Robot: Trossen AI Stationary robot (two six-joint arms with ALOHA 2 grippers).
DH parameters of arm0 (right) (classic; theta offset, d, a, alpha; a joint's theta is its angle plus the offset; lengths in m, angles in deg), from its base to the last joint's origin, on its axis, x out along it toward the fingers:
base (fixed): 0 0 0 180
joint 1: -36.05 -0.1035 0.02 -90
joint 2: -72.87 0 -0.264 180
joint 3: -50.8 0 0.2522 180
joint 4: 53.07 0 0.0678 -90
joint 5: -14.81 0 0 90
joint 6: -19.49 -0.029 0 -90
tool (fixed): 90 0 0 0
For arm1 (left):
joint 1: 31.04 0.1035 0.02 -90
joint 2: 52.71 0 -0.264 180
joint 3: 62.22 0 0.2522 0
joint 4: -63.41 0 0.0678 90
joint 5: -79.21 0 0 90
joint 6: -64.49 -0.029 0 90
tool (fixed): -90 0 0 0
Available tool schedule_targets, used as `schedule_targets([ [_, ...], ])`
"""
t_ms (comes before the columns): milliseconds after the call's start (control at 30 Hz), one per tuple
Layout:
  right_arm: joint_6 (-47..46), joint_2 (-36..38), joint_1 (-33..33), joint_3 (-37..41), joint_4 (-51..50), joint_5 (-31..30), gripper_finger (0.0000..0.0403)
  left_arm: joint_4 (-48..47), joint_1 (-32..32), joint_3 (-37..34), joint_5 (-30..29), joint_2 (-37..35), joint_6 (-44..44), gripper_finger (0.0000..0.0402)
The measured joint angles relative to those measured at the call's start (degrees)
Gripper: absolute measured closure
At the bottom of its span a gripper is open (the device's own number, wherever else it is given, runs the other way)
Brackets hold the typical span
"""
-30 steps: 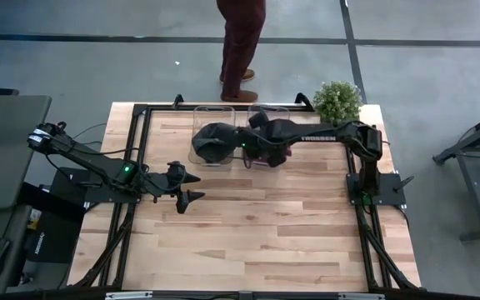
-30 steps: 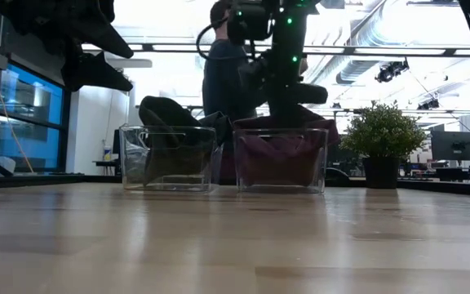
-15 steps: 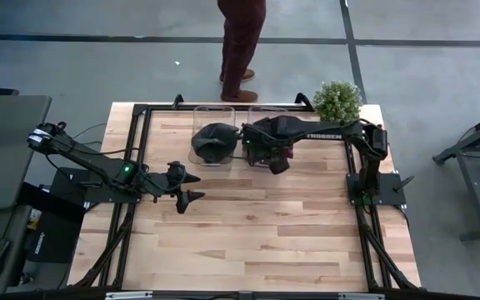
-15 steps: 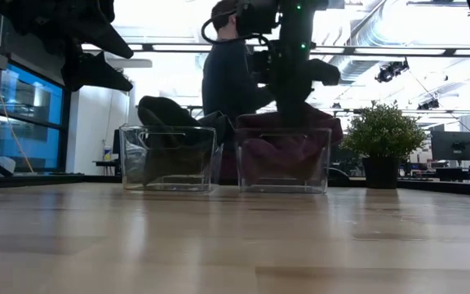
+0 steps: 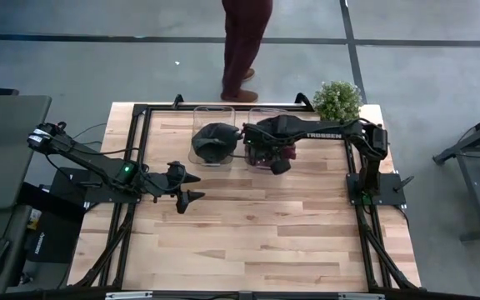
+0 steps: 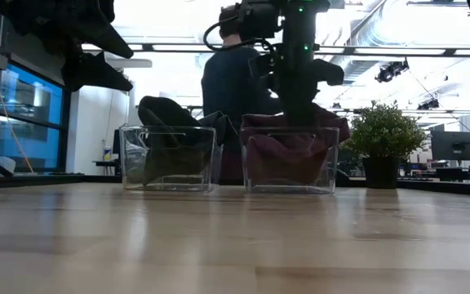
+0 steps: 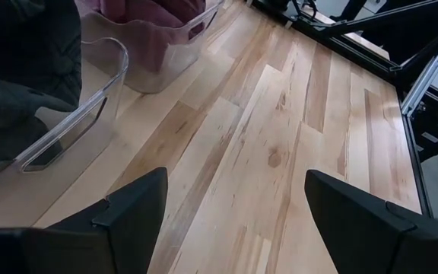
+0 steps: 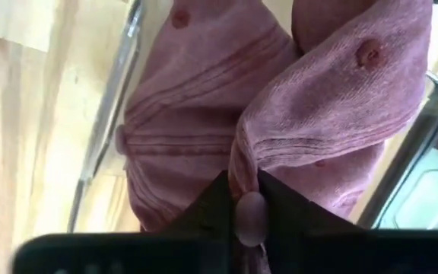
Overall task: Pick & Place hat
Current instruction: Put the red cap into the right transparent bin, then return to Home Position
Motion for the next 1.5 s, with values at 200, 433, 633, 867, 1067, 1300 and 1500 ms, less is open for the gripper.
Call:
schedule_targets([
  [200, -1.7, 0.0, -0.1, 0.0, 0.0, -2.1, 0.0250, 0.0, 0.0, 0.0, 0.0, 0.0, 0.0, 0.0099],
  [433, -4.5, -0.1, -0.2, -2.3, -2.3, -0.6, 0.0171, 0.0, 0.0, 0.0, 0.0, 0.0, 0.0, 0.0099],
  [633, -4.7, -0.2, -1.5, -7.2, -5.0, -1.2, 0.0164, 0.0, 0.0, 0.0, 0.0, 0.0, 0.0, 0.0099],
  [867, -5.3, -0.1, -2.5, -14.8, -8.9, -0.6, 0.0168, 0.0, 0.0, 0.0, 0.0, 0.0, 0.0, 0.0099],
  [1067, -6.8, -0.1, -3.0, -19.8, -10.6, 2.6, 0.0235, 0.0, 0.0, 0.0, 0.0, 0.0, 0.0, 0.0099],
  [1300, -6.1, 1.1, -4.0, -19.5, -10.9, 4.0, 0.0386, 0.0, 0.0, 0.0, 0.0, 0.0, 0.0, 0.0099],
  [1500, -8.4, 7.6, -3.8, -13.4, -8.7, 8.6, 0.0400, 0.0, 0.0, 0.0, 0.0, 0.0, 0.0, 0.0099],
])
